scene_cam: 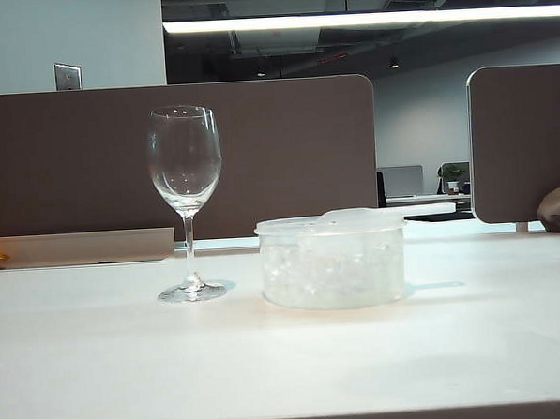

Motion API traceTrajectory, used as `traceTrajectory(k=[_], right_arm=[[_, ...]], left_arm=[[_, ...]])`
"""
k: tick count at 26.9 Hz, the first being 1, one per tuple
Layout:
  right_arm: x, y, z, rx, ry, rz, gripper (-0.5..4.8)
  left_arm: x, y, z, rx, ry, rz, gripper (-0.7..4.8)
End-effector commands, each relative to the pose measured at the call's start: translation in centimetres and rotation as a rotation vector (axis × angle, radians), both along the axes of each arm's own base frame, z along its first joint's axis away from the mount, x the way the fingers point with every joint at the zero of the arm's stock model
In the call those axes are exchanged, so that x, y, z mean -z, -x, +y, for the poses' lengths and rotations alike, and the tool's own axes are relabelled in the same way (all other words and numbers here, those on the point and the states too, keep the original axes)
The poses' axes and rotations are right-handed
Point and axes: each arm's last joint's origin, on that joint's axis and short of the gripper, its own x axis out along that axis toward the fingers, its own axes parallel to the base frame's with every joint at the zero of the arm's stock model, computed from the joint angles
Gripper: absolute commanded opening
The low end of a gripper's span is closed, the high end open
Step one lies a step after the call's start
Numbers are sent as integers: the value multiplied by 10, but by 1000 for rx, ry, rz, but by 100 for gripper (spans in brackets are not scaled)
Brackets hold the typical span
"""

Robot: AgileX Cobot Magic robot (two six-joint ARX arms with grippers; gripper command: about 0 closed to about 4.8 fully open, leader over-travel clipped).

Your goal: Pick up an ice shovel filled with ice cubes and pour the ice from the shovel into the glass.

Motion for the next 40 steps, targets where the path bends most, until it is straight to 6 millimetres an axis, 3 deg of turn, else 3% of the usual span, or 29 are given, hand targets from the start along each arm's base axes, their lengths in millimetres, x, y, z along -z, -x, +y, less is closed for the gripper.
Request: traceTrajectory(k=[1, 40], right_arm=[[1, -1, 0, 1, -4, -2, -5], [1, 0, 0, 3, -58, 10, -5]], left_arm=[[-1, 0, 0, 4, -3, -6, -5], [-1, 0, 0, 4, -3, -8, -5]])
